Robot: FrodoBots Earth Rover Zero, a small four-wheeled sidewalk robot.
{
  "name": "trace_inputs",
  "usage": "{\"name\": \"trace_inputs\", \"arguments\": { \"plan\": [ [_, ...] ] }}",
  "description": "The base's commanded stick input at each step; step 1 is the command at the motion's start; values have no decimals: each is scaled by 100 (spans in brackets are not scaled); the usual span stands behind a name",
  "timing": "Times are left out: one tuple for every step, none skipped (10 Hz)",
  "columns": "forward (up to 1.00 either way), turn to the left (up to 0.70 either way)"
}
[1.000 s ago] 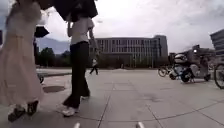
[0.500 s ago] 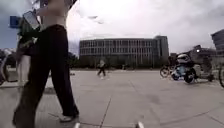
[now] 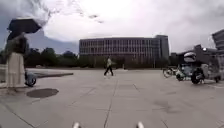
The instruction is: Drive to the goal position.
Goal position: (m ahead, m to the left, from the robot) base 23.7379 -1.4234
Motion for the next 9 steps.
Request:
{"name": "trace_inputs", "arguments": {
  "plan": [
    [70,-5],
    [70,-13],
    [70,-14],
    [70,-13],
    [70,-1],
    [70,0],
    [70,0],
    [70,0],
    [70,0]
  ]
}}
